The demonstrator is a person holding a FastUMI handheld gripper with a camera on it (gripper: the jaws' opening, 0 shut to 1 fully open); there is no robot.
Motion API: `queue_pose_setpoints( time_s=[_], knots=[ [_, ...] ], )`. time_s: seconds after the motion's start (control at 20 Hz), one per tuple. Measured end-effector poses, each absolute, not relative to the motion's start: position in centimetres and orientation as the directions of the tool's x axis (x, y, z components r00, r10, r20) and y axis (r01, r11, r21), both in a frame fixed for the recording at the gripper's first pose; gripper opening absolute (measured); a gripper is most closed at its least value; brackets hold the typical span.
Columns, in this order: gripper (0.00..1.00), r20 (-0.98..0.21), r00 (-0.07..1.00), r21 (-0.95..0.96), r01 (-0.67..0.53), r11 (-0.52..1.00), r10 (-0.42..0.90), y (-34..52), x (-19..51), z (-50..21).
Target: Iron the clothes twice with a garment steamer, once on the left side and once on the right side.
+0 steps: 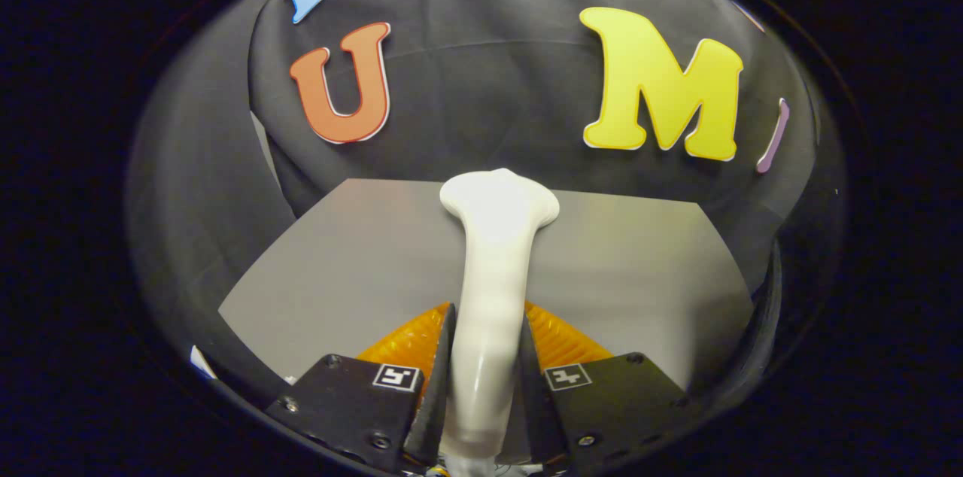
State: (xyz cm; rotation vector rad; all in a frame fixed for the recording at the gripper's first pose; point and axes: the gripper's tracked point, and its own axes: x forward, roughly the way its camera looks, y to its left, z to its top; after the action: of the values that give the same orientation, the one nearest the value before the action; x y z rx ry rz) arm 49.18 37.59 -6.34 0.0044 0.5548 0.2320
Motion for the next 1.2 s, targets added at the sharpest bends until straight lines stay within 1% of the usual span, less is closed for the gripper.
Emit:
queue_pose_setpoints(
  time_s=[0.1,0.2,0.35,0.55,0.7,1.0,1.2],
  knots=[
    [0.41,-0.522,0.812,0.110,-0.239,0.965,0.261,38.2,48.9,-6.2],
    [0.37,-0.510,0.813,0.108,-0.265,0.958,0.282,38.3,48.7,-5.9],
    [0.34,-0.473,0.831,0.094,-0.281,0.955,0.291,37.9,47.4,-5.1],
    [0.34,-0.415,0.849,0.120,-0.306,0.945,0.327,36.9,44.8,-3.3],
    [0.34,-0.343,0.871,0.128,-0.328,0.936,0.352,35.7,41.7,-0.6],
    [0.34,-0.180,0.898,0.141,-0.380,0.914,0.401,32.4,33.5,7.3],
    [0.34,-0.060,0.917,0.141,-0.383,0.913,0.394,29.0,27.4,13.0]
  ],
)
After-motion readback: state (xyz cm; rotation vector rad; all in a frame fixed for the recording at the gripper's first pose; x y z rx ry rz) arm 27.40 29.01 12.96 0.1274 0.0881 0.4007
